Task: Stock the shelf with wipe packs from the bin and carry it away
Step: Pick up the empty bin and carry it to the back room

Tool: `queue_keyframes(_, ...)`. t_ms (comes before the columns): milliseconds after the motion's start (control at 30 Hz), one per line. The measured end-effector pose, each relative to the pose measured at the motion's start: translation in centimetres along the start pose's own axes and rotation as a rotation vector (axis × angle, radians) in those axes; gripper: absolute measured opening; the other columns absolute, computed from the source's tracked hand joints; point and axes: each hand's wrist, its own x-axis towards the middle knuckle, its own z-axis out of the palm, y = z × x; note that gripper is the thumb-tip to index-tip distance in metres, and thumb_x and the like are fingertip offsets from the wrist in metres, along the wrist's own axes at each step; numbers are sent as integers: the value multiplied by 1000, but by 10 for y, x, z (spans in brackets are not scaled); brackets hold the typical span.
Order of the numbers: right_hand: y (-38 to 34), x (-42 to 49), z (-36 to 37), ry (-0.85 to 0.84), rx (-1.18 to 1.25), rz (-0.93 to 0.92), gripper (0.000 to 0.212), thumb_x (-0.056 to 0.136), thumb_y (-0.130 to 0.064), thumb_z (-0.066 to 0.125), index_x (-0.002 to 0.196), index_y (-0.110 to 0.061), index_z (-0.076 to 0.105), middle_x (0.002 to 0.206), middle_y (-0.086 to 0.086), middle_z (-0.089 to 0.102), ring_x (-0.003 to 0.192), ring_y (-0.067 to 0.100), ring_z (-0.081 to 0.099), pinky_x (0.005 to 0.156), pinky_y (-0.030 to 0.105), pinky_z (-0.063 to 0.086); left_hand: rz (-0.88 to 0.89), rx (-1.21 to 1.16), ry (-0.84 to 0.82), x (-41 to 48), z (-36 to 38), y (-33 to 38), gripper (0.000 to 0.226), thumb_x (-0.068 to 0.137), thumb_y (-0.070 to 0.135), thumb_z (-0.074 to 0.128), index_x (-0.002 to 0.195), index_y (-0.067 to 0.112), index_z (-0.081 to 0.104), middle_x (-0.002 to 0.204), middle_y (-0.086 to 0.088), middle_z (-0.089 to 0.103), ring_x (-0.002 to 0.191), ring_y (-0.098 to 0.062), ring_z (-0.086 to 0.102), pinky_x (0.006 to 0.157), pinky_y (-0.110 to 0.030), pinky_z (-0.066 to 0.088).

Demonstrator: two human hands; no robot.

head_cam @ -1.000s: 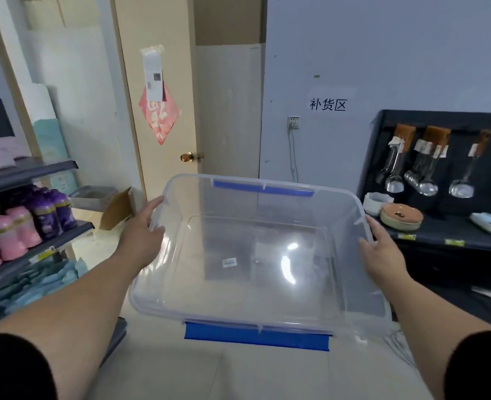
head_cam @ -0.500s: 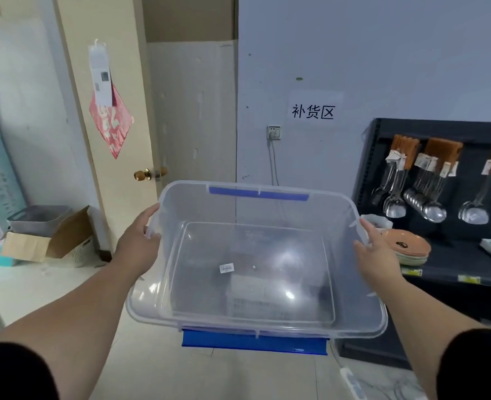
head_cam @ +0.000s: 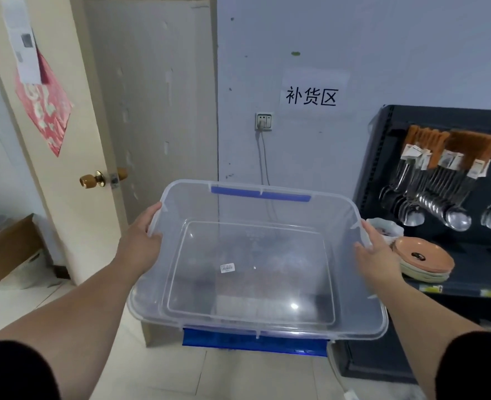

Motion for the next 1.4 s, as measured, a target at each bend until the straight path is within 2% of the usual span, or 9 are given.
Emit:
queue_keyframes(100, -5, 33, 39, 29, -22, -4, 54, 98, -16, 46, 142, -42, 32, 112, -8, 50, 96, 15, 52, 74, 19, 42, -5, 20, -30, 56, 14, -16, 52, 94, 20, 49, 137, 48, 37, 133, 7, 54, 112, -24, 54, 89, -35, 47)
queue_keyframes(233, -14, 77, 83, 48, -35, 24, 50, 98, -16, 46, 131, -50, 30, 119, -14, 42, 78, -14, 44, 70, -10, 29, 5, 26, -81, 129, 30, -29, 53, 93, 18, 47, 136, 48, 37, 129, 6, 57, 104, -23, 57, 88, -40, 51)
queue_keyframes(300, -13, 96, 100, 23, -21, 46, 50, 96, -20, 45, 127, -58, 33, 121, -11, 51, 83, -7, 54, 75, 2, 41, 12, 21, -94, 157, 39, -34, 56, 93, 13, 47, 138, 45, 38, 127, 4, 57, 104, -25, 57, 88, -40, 50)
queue_keyframes(400, -7, 124, 125, 25, -23, 81, 52, 95, -22, 44, 139, -49, 35, 124, -3, 60, 102, 24, 61, 85, 34, 47, 12, 56, -93, 195, 55, -44, 57, 94, 11, 47, 139, 43, 38, 130, 1, 56, 103, -26, 57, 83, -35, 48)
queue_keyframes(700, 30, 236, 194, -3, -53, 124, 52, 93, -22, 41, 139, -43, 36, 129, -7, 58, 102, 22, 60, 77, 29, 43, -12, 90, -111, 296, 134, -62, 62, 88, 7, 46, 136, 46, 42, 127, -3, 60, 84, -23, 62, 67, -28, 45)
queue_keyframes(833, 64, 297, 223, -29, -79, 163, 53, 97, -19, 42, 145, -38, 32, 137, -2, 51, 108, 24, 55, 83, 26, 36, -20, 119, -126, 343, 195, -70, 63, 87, 6, 47, 137, 44, 43, 131, -1, 57, 90, -26, 63, 68, -28, 45)
queue_keyframes(1000, 105, 375, 256, -98, -126, 186, 53, 98, -20, 46, 147, -31, 31, 139, 2, 51, 113, 26, 56, 92, 30, 40, -116, 140, -138, 394, 273, -79, 61, 87, 3, 45, 140, 35, 44, 112, -17, 64, 70, -23, 51, 65, -27, 38)
queue_keyframes(1167, 138, 431, 290, -177, -181, 282, 53, 98, -23, 46, 147, -35, 30, 134, 7, 55, 108, 31, 59, 96, 35, 41, -190, 132, -149, 426, 335, -109, 61, 88, 3, 46, 137, 38, 43, 120, -16, 62, 60, -25, 54, 56, -29, 42)
queue_keyframes(1400, 180, 468, 345, -228, -216, 378, 56, 97, -23, 47, 146, -42, 25, 125, 15, 56, 97, 34, 60, 92, 40, 46, -244, 121, -160, 456, 396, -144, 60, 86, -6, 49, 138, 23, 44, 117, -10, 60, 83, -23, 56, 71, -26, 39)
